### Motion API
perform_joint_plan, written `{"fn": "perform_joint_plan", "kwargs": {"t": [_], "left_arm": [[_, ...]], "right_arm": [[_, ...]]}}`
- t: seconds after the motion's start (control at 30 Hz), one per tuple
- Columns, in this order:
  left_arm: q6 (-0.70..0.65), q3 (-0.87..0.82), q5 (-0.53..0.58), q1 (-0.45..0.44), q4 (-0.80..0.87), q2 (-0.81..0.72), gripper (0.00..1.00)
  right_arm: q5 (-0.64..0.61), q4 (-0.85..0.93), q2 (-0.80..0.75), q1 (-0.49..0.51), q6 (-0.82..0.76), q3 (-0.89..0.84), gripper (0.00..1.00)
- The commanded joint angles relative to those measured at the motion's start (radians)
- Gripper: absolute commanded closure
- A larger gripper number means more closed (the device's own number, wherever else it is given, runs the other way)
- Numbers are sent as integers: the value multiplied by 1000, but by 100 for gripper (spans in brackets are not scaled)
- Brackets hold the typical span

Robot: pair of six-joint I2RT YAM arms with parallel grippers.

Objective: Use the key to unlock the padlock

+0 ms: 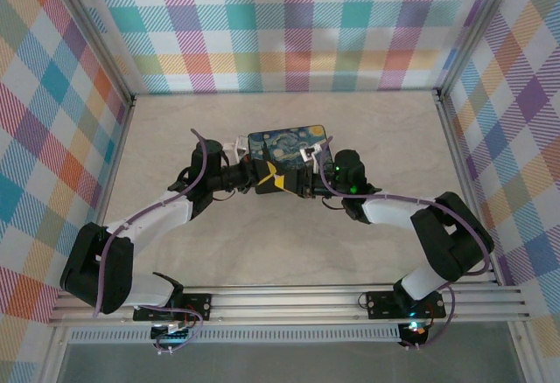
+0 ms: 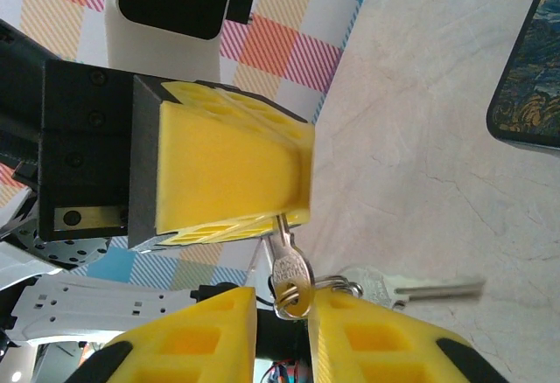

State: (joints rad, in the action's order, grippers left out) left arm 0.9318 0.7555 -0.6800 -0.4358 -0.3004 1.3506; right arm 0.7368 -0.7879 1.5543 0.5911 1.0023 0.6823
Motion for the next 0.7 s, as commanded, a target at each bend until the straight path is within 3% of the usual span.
{"fn": "perform_joint_plan", "kwargs": {"t": [0.0, 0.2, 0.67], "left_arm": [[11, -11, -27, 11, -45, -34, 100], [-8, 5, -42, 11, -14, -42, 100], [-4, 12, -51, 9, -14, -47, 100]], "right_arm": [[-1, -13, -45, 9, -23, -11, 72], [-7, 73, -97, -22, -64, -36, 62], [-9, 46, -67, -6, -46, 11, 66]]}}
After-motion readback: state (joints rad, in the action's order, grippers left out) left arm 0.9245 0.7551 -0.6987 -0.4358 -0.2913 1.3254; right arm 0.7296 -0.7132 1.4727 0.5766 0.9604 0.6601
